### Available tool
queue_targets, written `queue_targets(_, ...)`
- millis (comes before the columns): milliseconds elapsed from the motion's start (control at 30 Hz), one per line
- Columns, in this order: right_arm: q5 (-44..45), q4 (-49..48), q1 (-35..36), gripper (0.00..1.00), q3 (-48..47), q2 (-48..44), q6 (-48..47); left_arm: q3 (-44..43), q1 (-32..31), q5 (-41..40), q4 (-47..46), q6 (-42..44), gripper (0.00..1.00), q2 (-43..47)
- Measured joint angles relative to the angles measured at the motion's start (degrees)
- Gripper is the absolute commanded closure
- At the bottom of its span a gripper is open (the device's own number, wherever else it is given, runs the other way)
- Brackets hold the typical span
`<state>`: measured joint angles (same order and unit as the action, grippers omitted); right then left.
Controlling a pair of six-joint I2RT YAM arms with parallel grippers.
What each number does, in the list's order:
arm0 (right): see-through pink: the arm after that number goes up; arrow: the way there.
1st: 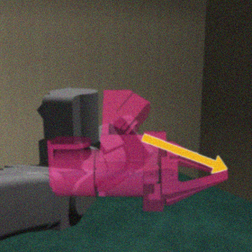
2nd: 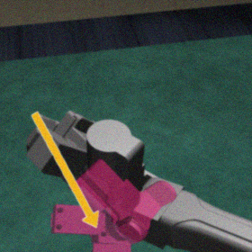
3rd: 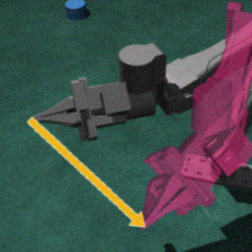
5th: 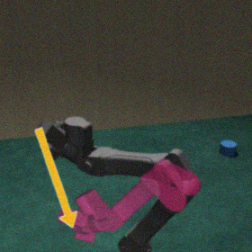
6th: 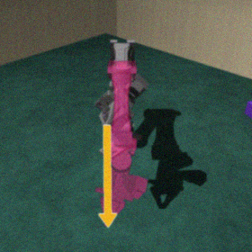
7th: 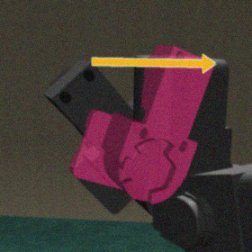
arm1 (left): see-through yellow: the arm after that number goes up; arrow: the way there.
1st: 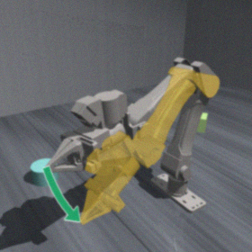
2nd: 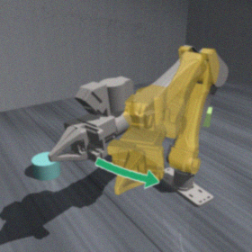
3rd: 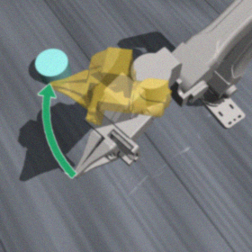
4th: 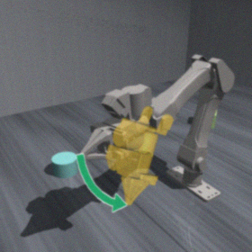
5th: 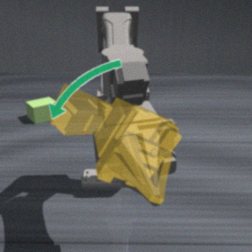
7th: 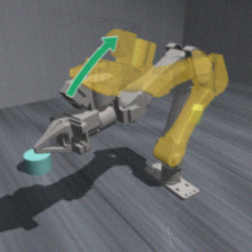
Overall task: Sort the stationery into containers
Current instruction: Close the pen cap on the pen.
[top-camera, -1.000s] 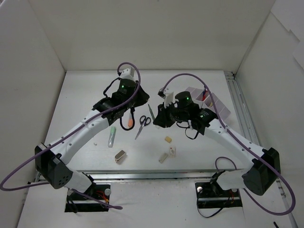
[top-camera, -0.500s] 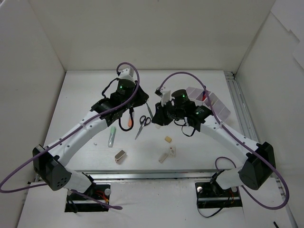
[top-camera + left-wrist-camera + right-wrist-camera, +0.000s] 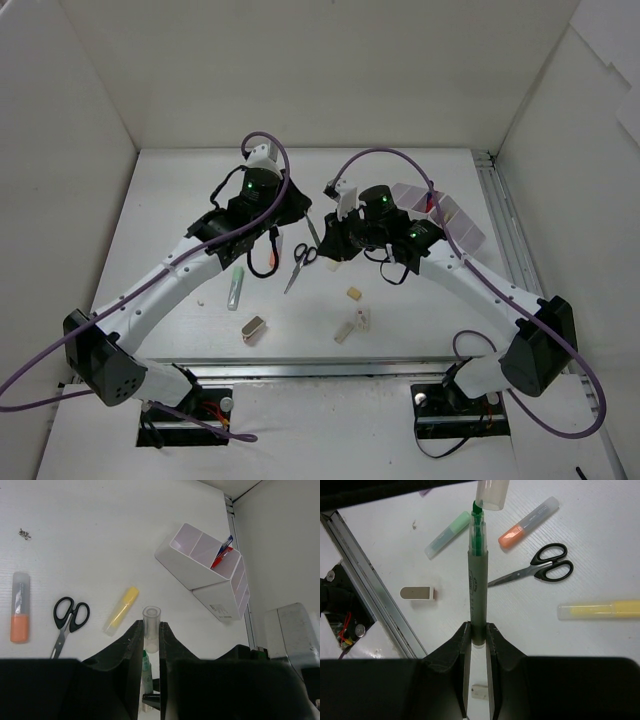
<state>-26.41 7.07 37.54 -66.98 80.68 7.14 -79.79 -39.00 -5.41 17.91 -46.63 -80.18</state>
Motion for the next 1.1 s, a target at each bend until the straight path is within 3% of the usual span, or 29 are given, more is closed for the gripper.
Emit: queue_targets(1100, 0.02, 0.00, -0.44, 1.00, -0.87, 0.00, -1.18, 0.42, -0.04, -1.57, -0.04, 0.59, 1.00, 1.07)
